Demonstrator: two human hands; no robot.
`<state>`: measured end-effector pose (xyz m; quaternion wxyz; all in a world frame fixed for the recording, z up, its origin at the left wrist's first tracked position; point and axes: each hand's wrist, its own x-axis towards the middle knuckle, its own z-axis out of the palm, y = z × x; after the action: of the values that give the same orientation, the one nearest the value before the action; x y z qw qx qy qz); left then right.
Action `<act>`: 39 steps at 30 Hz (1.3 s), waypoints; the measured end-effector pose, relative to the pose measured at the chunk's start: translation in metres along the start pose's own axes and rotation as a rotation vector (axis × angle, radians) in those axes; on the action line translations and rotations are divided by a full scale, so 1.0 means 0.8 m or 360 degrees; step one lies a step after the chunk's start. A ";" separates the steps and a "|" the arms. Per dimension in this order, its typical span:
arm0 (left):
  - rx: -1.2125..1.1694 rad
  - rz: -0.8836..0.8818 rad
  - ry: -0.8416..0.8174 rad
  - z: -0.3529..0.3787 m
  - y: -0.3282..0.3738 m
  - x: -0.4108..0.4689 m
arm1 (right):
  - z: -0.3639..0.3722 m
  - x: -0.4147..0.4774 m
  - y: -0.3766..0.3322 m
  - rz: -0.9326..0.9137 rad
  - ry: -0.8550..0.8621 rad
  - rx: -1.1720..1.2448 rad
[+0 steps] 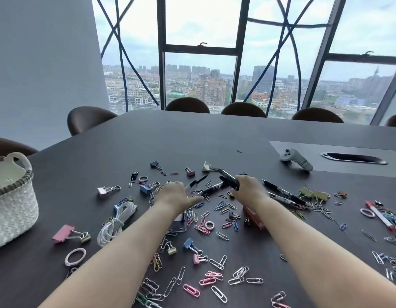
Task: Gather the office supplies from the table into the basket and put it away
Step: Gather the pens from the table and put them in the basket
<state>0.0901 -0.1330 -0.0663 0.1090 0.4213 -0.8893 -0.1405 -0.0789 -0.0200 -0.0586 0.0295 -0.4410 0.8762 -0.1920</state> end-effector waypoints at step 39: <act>0.0222 0.0148 -0.0115 0.036 0.089 0.073 | -0.033 0.026 0.130 0.0219 -0.0065 -0.0332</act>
<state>-0.0066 -0.1305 -0.0645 0.0534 0.3809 -0.9189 -0.0881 -0.1764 0.0276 -0.0696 0.0144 -0.3843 0.9189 -0.0884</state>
